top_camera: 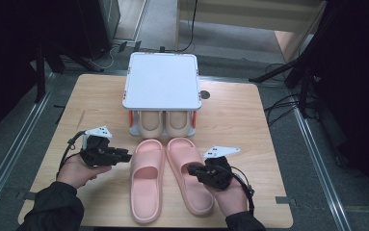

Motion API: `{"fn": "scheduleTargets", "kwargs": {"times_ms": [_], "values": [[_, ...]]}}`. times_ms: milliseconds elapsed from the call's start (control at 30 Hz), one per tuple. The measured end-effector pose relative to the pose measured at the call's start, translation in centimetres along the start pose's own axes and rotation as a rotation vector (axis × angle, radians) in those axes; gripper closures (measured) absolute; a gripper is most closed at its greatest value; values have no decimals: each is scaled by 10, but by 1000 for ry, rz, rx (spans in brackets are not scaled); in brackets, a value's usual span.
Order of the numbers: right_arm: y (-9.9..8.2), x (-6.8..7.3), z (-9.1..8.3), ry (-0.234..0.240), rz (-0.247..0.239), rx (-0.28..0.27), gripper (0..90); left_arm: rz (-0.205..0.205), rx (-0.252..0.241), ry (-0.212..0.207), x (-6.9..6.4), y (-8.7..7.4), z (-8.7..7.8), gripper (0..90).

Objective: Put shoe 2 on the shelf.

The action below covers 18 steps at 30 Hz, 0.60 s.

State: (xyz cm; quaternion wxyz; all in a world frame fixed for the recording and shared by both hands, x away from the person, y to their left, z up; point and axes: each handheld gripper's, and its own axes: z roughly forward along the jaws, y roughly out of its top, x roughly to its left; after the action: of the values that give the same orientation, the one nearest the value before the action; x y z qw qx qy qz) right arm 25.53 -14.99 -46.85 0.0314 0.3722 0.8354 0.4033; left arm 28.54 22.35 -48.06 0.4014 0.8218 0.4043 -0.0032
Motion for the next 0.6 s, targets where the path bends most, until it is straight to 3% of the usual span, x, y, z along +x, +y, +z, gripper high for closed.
{"fn": "scheduleTargets", "kwargs": {"times_ms": [233, 267, 600], "values": [[0, -21, -13, -31, 20, -37, 874, 4, 16, 4, 1, 0, -1, 765], [-1, -30, -15, -45, 26, -44, 871, 3, 21, 6, 2, -1, 0, 769], [-6, -48, -6, -90, 49, 4, 859, 13, 55, 8, 6, -3, 8, 774]]}}
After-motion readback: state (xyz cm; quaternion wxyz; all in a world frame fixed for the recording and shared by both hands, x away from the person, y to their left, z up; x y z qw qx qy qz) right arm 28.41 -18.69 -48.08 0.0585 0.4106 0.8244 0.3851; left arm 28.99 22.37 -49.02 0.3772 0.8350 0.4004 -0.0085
